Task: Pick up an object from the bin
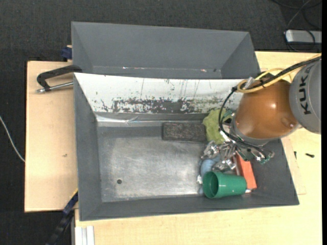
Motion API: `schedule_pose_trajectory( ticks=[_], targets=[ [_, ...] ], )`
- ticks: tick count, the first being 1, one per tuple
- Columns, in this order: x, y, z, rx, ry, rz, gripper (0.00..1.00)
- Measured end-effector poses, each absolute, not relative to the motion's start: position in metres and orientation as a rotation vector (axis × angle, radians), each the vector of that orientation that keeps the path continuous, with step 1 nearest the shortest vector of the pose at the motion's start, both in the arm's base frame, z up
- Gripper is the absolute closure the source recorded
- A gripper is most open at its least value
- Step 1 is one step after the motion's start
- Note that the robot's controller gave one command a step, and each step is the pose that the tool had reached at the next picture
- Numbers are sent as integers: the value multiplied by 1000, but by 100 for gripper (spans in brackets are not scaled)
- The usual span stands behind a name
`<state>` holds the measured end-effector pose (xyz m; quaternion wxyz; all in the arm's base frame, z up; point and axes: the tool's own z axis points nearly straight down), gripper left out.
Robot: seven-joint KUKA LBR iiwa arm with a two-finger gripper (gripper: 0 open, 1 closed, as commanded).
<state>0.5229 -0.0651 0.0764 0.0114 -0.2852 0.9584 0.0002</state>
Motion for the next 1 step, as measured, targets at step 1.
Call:
schedule_pose_trajectory(
  ticks=[1],
  targets=[
    [523,-65,76,-889,2990,1,100]
  ],
)
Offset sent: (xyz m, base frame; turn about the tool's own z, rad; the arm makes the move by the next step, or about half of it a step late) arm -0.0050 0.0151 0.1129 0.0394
